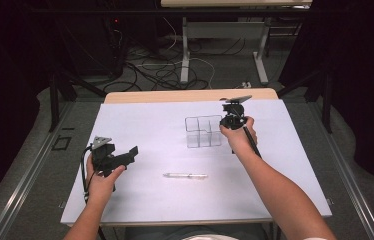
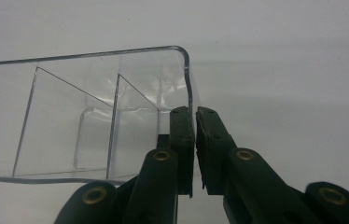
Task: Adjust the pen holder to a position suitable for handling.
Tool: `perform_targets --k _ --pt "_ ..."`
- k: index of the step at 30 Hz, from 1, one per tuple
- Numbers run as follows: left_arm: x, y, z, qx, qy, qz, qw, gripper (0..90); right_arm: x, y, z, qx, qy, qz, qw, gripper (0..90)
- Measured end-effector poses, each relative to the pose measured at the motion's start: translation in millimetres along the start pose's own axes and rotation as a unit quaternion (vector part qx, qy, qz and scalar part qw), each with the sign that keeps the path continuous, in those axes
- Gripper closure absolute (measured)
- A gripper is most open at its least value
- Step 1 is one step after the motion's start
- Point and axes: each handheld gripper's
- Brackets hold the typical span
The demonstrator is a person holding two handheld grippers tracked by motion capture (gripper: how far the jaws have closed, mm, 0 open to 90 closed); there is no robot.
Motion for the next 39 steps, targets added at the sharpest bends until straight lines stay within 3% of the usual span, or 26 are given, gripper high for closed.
perform_targets --k 6,10,17,21,27,35,39 --pt "0.0 0.3 0.0 0.0 0.0 0.0 1.0 6.7 -3.5 -1.7 3.6 0.007 0.004 0.004 1.0 84.7" --pt "-0.2 1.3 -0.8 0.001 0.0 0.001 1.0 6.7 -8.1 -2.1 14.3 0.014 -0.011 0.002 0.9998 84.1" --pt "-0.3 1.7 -1.2 0.0 -0.001 0.001 1.0 6.8 -10.5 -0.8 25.6 0.024 -0.014 0.0 0.9996 83.6" --pt "-0.3 0.9 -0.5 0.001 -0.001 0.002 1.0 6.9 -10.5 0.2 29.7 0.019 -0.022 -0.001 0.9996 83.8" --pt "-0.5 1.6 -0.3 0.001 -0.002 0.001 1.0 7.0 -10.0 0.4 28.9 0.022 -0.025 -0.001 0.9994 83.1" --pt "-0.4 0.2 0.8 0.003 -0.003 0.0 1.0 7.0 -8.2 -4.9 23.0 0.044 -0.031 -0.015 0.9984 72.2" --pt "-0.1 -1.2 1.5 0.005 -0.002 -0.001 1.0 7.0 -10.6 -12.1 16.3 0.065 -0.05 -0.034 0.9961 63.5"
Point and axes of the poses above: each handheld gripper's, and its own axes: y roughly forward along the jaws, x roughly out of its top, z roughly to its left, and after that the axes turned 6 degrees about -x, right-handed
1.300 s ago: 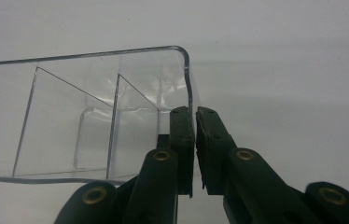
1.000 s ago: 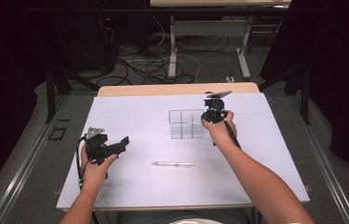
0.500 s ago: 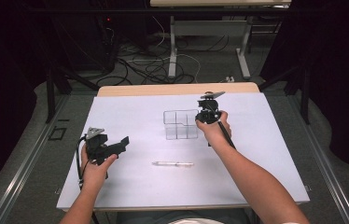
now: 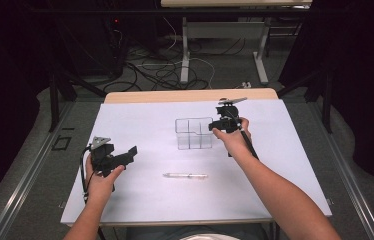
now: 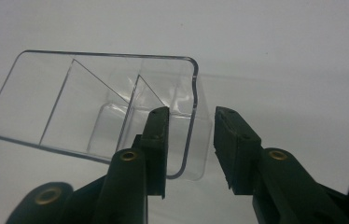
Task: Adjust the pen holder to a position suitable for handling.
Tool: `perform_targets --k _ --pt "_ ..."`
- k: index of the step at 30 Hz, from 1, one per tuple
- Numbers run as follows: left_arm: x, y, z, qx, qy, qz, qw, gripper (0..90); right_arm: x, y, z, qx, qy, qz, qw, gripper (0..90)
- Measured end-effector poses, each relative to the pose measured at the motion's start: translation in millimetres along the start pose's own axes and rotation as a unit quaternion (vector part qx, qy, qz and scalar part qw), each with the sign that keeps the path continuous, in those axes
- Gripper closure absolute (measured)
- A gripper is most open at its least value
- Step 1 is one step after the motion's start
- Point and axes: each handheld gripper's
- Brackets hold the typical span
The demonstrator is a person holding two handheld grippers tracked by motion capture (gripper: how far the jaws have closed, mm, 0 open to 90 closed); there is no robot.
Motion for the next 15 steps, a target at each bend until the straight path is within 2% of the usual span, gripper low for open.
perform_targets --k 5,6,8,10,11,12,13,14,15 --pt "-0.1 0.8 -0.4 0.001 -0.002 0.0 1.0 7.0 -2.4 -7.5 -0.8 0.012 -0.014 -0.017 0.9997 57.9" --pt "-0.2 0.7 -0.7 0.003 0.0 0.0 1.0 7.0 -5.3 -9.8 -2.9 0.028 -0.034 -0.041 0.9982 55.0" --pt "-0.3 0.6 -0.9 0.003 0.0 0.001 1.0 7.0 -6.5 -11.7 -2.6 0.032 -0.036 -0.044 0.9979 54.5" --pt "-0.6 0.2 -0.8 0.003 0.002 0.001 1.0 7.0 -9.5 -16.5 -3.9 0.045 -0.059 -0.045 0.9963 51.7" --pt "-0.9 -0.2 -0.5 0.003 0.002 0.003 1.0 7.0 -9.5 -16.5 -3.9 0.045 -0.059 -0.045 0.9963 51.7" --pt "-1.3 -0.7 0.2 0.003 0.0 0.002 1.0 7.0 -11.3 -18.5 -3.9 0.05 -0.076 -0.046 0.9948 49.1" --pt "-1.3 -0.7 0.2 0.003 0.0 0.002 1.0 7.0 -11.3 -18.5 -3.9 0.05 -0.076 -0.046 0.9948 49.1" --pt "-1.2 -1.3 0.7 0.004 -0.001 0.001 1.0 7.0 -13.3 -21.1 -3.8 0.055 -0.097 -0.05 0.9925 46.5" --pt "-1.2 -1.3 0.7 0.004 -0.001 0.001 1.0 7.0 -13.3 -21.1 -3.8 0.055 -0.097 -0.05 0.9925 46.5"
Point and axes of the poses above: each handheld gripper's, and its own axes: y roughly forward along the jaws, x roughly out of its top, z roughly to its left, and after that the axes turned 6 degrees about -x, right-handed
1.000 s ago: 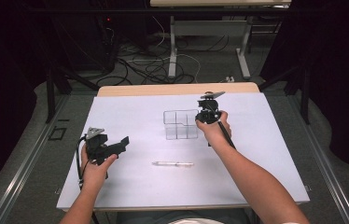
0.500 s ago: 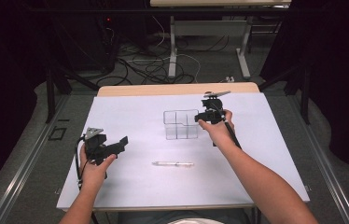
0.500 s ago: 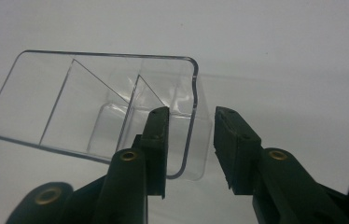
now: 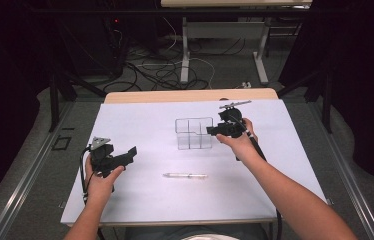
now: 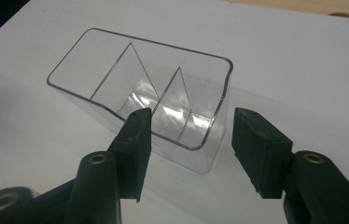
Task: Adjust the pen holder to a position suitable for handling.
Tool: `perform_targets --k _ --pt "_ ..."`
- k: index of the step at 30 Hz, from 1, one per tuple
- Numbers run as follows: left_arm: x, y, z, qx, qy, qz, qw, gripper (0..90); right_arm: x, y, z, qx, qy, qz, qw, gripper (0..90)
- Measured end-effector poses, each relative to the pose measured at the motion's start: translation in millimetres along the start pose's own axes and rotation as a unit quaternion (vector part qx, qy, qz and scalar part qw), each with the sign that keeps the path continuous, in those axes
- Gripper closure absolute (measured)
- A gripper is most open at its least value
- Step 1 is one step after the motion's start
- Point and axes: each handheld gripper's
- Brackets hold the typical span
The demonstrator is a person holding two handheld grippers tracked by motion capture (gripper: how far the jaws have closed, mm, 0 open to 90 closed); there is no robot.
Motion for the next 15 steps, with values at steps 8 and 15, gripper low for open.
perform_targets --k 8,15 --pt "-0.2 0.3 -0.3 -0.001 0.002 0.001 1.0 7.0 -5.6 -8.0 3.6 0.009 -0.069 -0.017 0.9974 37.0" --pt "0.0 -0.2 -0.4 -0.001 0.002 0.0 1.0 7.0 -15.5 -5.7 13.9 0.037 -0.094 -0.011 0.9949 37.4"
Point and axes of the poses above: each handheld gripper's, and its own axes: y roughly forward along the jaws, x roughly out of its top, z roughly to its left, and after that the axes turned 6 degrees about -x, right-handed
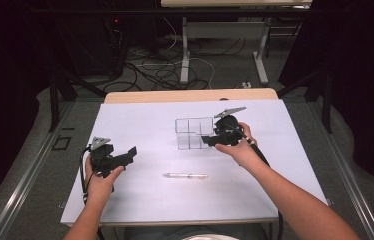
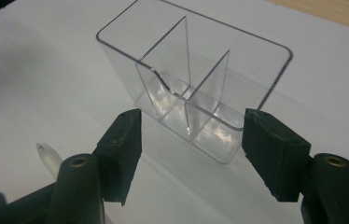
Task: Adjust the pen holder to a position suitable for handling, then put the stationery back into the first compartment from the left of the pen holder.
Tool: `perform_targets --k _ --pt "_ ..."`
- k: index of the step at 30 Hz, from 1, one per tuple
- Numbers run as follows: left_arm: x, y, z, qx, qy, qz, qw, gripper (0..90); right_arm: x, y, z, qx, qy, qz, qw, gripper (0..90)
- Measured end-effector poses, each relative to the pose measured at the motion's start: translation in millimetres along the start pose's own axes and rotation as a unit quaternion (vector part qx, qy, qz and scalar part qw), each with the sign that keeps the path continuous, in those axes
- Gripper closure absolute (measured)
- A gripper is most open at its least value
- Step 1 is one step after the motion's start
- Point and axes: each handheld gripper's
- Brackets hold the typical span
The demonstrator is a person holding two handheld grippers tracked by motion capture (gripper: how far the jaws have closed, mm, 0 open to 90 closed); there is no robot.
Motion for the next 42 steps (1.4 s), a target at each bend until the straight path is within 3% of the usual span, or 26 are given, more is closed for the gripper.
perform_targets --k 1,5,6,14,18,25,26,27,28,29,32,33,34,35,37,42 --pt "0.0 0.0 0.1 0.0 0.0 0.0 1.0 7.0 -1.4 1.4 4.4 0.009 -0.022 0.006 0.9997 32.4" --pt "-0.2 0.3 -0.5 0.0 0.001 0.002 1.0 7.0 -2.3 5.6 11.5 0.03 -0.043 0.015 0.9985 29.7" --pt "-0.3 0.3 -0.7 0.0 0.001 0.002 1.0 7.0 -3.4 8.2 17.5 0.036 -0.048 0.008 0.9982 25.4" --pt "-0.6 -1.0 0.6 0.002 0.001 0.001 1.0 7.0 -3.7 15.9 31.7 0.05 -0.08 0.025 0.9953 15.9" --pt "-0.6 -0.9 0.0 0.003 0.002 0.001 1.0 7.0 -4.8 20.2 35.7 0.054 -0.08 0.019 0.9951 14.6" --pt "-0.6 0.9 -2.2 0.0 0.005 0.004 1.0 7.0 -5.3 24.4 49.6 0.053 -0.124 0.03 0.9904 11.5" --pt "-0.7 0.9 -2.5 0.0 0.006 0.004 1.0 7.0 -4.9 26.1 54.1 0.053 -0.147 0.039 0.9869 15.3" --pt "-0.8 0.9 -2.6 0.0 0.006 0.005 1.0 7.0 -4.9 26.1 54.1 0.053 -0.147 0.039 0.9869 15.3" --pt "-0.9 0.8 -2.5 0.0 0.007 0.005 1.0 7.0 -4.7 28.0 58.2 0.053 -0.164 0.043 0.9841 15.7" --pt "-0.9 0.4 -2.2 0.0 0.007 0.006 1.0 7.0 -4.7 28.0 58.2 0.053 -0.164 0.043 0.9841 15.7" --pt "-1.0 0.2 -1.5 0.001 0.004 0.002 1.0 7.1 -3.2 31.0 65.1 0.058 -0.187 0.049 0.9794 20.5" --pt "-1.0 -0.1 -1.1 0.002 0.004 0.002 1.0 7.1 -2.0 32.0 66.6 0.062 -0.2 0.052 0.9763 22.2" --pt "-1.0 -0.1 -1.0 0.001 0.003 0.002 1.0 7.1 -2.0 32.0 66.6 0.062 -0.2 0.052 0.9763 22.2" --pt "-1.0 0.0 -0.9 0.001 0.003 0.002 1.0 7.3 -0.8 33.0 69.7 0.067 -0.214 0.055 0.9729 25.1" --pt "-1.0 0.2 -1.2 0.001 0.004 0.002 1.0 7.3 -0.4 33.6 70.9 0.068 -0.219 0.057 0.9717 25.9" --pt "-0.8 0.1 -1.5 0.001 0.006 0.002 1.0 7.3 2.1 38.0 78.3 0.075 -0.256 0.067 0.9614 29.9"
Point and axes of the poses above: each handheld gripper's, and its own axes: y roughly forward along the jaws, x roughly out of its top, z roughly to its left, and after that the axes turned 6 degrees about -x, right-handed
